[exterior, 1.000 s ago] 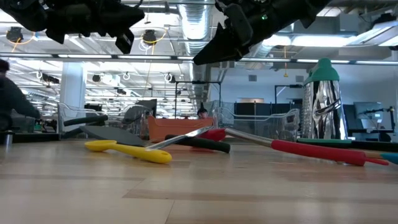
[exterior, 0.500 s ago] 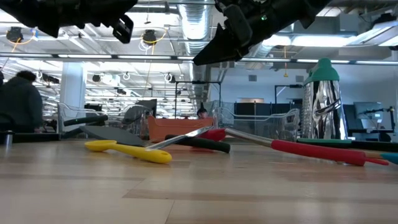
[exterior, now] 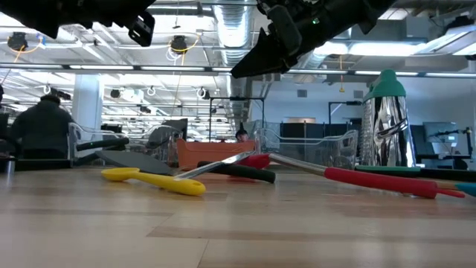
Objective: Pick & Place Kitchen Items
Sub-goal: Put the silver table knife into the orange bin
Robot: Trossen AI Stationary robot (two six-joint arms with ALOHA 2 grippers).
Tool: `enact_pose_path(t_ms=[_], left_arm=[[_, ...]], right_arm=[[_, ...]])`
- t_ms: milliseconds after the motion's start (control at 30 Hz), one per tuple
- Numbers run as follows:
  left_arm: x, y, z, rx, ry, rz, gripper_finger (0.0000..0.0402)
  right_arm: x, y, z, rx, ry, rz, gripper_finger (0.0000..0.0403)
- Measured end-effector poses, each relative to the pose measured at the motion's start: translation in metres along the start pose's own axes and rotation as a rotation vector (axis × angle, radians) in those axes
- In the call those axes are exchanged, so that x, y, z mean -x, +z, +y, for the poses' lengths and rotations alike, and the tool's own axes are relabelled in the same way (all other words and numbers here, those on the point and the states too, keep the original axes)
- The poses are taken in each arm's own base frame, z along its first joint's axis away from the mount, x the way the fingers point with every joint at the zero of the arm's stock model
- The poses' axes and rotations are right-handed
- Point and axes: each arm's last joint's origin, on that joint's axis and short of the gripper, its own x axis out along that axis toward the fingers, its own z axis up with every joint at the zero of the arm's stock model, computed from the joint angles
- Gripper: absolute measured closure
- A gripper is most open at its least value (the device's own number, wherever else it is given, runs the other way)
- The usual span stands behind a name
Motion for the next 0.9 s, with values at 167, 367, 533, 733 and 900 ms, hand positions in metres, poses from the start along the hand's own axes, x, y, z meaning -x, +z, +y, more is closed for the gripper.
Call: enact_pose_path(t_ms=[167,367,533,733,900], left_arm=[[-0.001,0.000,-0.003,-0.001,-0.016,0.001,0.0399],[-0.001,-0.001,-0.007,-0.001,-0.036,0.006,0.0398],[-0.002,-0.001,-0.013,-0.002,-0.068,0.008,0.0398],[-0.003,-0.001,-0.021,-0.005,-0.095,0.009,0.0398],[-0.004,-0.002,-0.028,-0.008,-0.081,0.010,0.0398]], right_arm=[[0.000,0.006,-0.001,0.018,-0.007,-0.064,0.0336],[0.001,0.014,-0.002,0.140,-0.025,-0.135,0.0336],[0.001,0.016,-0.002,0.160,-0.031,-0.158,0.0336],[0.001,0.015,-0.001,0.131,-0.025,-0.152,0.0336],[0.003,0.008,0.010,0.197,0.014,-0.077,0.0336]])
